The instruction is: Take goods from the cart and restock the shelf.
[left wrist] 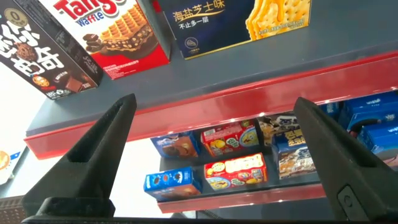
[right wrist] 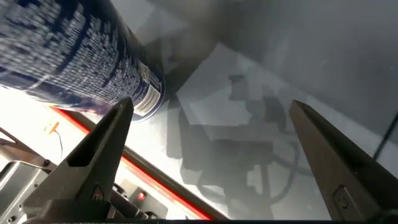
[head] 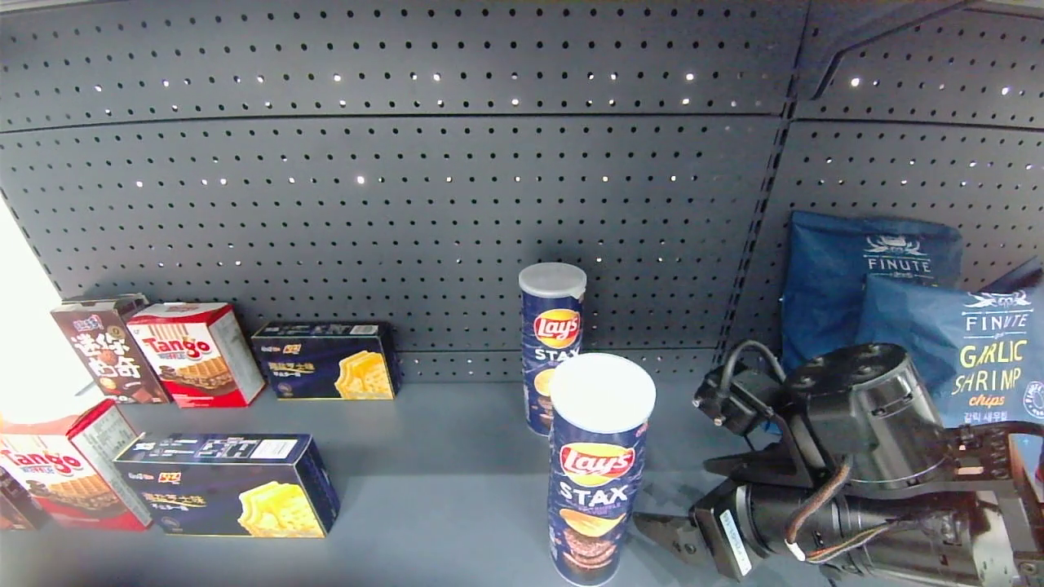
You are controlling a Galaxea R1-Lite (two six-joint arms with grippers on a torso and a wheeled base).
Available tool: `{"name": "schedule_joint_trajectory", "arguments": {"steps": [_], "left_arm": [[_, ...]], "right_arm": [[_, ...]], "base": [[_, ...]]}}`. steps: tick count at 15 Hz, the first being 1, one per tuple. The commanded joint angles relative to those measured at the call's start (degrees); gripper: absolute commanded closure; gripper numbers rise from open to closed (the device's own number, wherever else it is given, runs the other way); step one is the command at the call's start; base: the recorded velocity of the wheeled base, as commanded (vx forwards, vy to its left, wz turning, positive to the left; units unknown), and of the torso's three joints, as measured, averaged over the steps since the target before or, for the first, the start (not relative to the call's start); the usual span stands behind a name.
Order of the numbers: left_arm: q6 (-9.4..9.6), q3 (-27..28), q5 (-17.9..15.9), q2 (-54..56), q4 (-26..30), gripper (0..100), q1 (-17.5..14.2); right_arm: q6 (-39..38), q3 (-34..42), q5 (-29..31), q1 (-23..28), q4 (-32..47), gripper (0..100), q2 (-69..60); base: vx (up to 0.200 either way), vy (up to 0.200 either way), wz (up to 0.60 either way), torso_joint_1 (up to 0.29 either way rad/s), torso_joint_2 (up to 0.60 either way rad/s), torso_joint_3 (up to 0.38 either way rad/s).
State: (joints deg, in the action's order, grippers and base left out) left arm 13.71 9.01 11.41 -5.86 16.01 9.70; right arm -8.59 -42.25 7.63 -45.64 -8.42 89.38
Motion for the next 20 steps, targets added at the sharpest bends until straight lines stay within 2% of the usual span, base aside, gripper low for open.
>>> {"name": "schedule_joint_trajectory", "arguments": {"steps": [1, 8, 15, 20], "left_arm": [[0.00, -0.04, 0.02, -0.20, -0.01, 0, 0.05], [0.00, -0.04, -0.16, -0.20, -0.01, 0, 0.05], [-0.09, 0.04, 0.02, -0.20, -0.01, 0, 0.14], [-0.18, 0.04, -0.16, -0.20, -0.01, 0, 0.14]], "right_arm": [[-0.02, -0.11, 0.02, -0.68, -0.01, 0, 0.79], [-0.02, -0.20, 0.02, -0.41, -0.01, 0, 0.27], [0.07, -5.56, 0.02, -0.94, 0.07, 0, 5.19], [0.07, -5.03, 0.19, -1.29, 0.07, 0, 4.22]], "base": [[0.000, 0.000, 0.00, 0.000, 0.00, 0.000], [0.000, 0.000, 0.00, 0.000, 0.00, 0.000], [0.000, 0.000, 0.00, 0.000, 0.00, 0.000], [0.000, 0.000, 0.00, 0.000, 0.00, 0.000]]}}
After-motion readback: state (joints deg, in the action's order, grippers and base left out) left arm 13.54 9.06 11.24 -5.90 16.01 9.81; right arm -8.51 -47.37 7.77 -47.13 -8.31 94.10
